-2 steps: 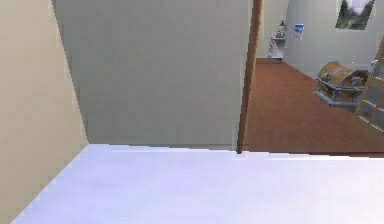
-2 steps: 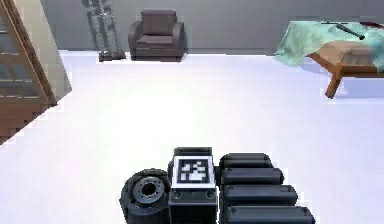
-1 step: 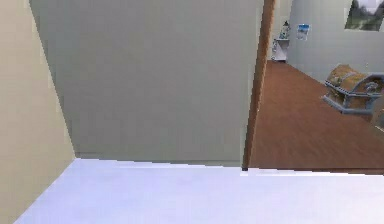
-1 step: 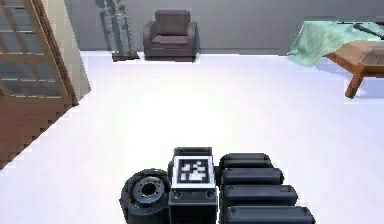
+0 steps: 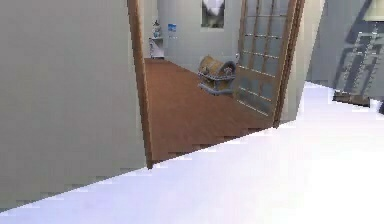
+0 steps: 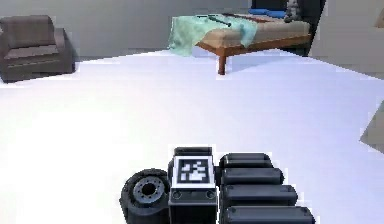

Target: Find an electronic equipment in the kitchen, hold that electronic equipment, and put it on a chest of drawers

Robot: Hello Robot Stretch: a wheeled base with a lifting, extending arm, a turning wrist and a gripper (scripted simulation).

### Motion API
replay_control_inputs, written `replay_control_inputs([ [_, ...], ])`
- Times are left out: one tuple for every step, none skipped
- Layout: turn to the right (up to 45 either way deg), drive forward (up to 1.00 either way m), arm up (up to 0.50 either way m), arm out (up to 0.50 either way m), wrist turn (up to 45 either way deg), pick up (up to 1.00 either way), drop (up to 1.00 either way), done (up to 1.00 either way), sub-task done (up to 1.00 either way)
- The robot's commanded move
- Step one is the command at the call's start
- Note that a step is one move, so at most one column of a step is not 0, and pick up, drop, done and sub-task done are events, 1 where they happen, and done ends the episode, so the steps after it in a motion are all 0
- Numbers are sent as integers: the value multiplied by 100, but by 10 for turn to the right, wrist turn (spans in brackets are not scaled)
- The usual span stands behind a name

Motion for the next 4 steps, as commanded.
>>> replay_control_inputs([
  [0, 100, 0, 0, 0, 0, 0, 0, 0],
  [60, 0, 0, 0, 0, 0, 0, 0, 0],
  [0, 70, 0, 0, 0, 0, 0, 0, 0],
  [270, 0, 0, 0, 0, 0, 0, 0, 0],
])
